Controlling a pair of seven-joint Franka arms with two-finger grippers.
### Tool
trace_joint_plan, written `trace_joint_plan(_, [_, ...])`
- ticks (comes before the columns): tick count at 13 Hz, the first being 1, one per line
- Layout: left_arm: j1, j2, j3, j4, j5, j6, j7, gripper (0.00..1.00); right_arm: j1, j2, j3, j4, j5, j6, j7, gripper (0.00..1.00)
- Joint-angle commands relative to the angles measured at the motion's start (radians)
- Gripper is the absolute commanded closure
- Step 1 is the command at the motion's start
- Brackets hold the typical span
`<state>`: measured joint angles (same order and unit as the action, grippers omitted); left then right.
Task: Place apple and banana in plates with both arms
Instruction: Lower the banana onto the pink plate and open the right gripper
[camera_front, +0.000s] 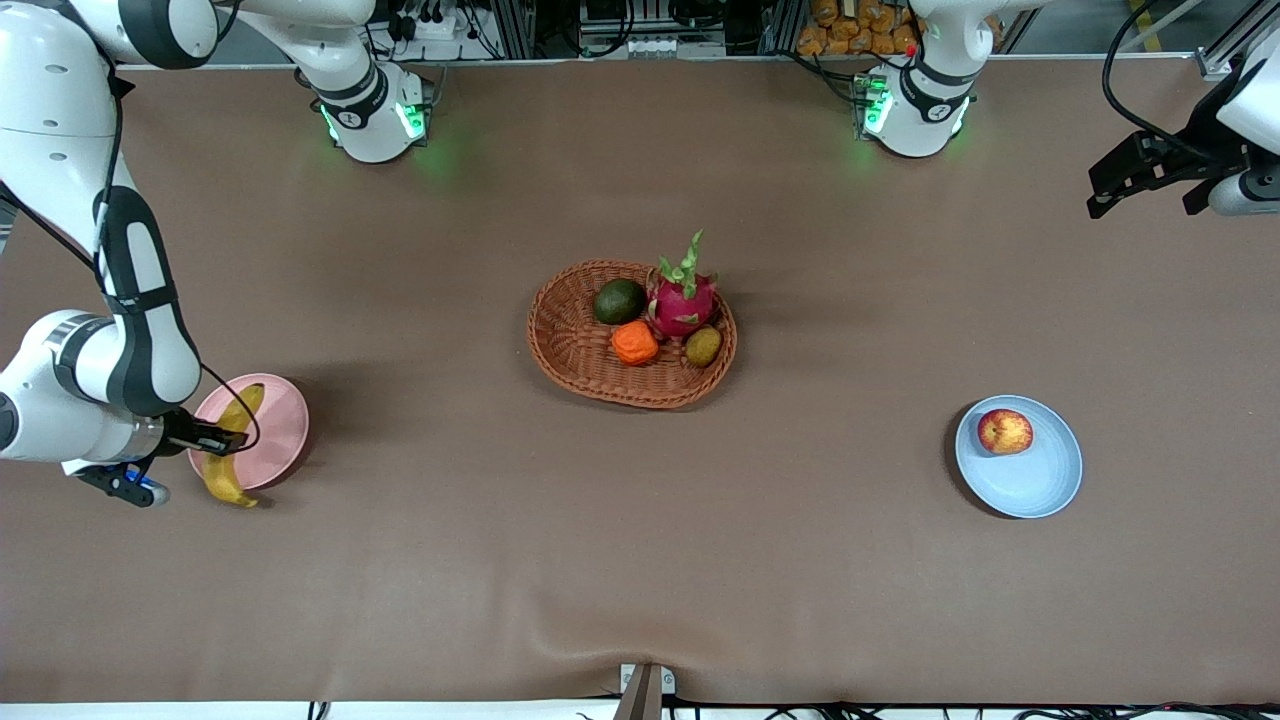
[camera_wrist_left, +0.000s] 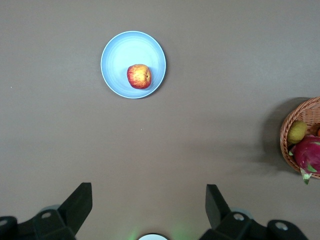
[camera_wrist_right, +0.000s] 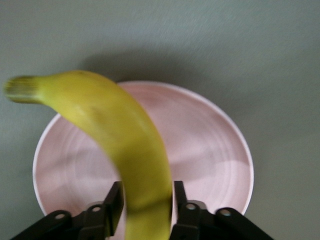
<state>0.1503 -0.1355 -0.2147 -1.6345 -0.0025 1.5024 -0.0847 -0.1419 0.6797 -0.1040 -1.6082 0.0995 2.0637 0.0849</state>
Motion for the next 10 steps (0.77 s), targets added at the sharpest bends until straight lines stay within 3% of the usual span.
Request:
trace_joint_plan(1, [0.020,-0.010,-0.003,0.007,-0.014,-0.033,0.003,0.00,-0.008,-0.032,0.013,0.004,-0.012,-0.034,-0.025,0.00])
trace_joint_plan(6, [0.020,-0.012,-0.005,0.007,-0.013,-0.037,0.003,0.00,-0.002,-0.222,0.017,-0.004,-0.021,-0.045,-0.147,0.00])
trace_joint_plan(10, [0.020,-0.012,-0.005,0.004,-0.013,-0.042,0.005,0.00,0.068,-0.412,0.017,-0.113,-0.043,-0.066,-0.214,0.00])
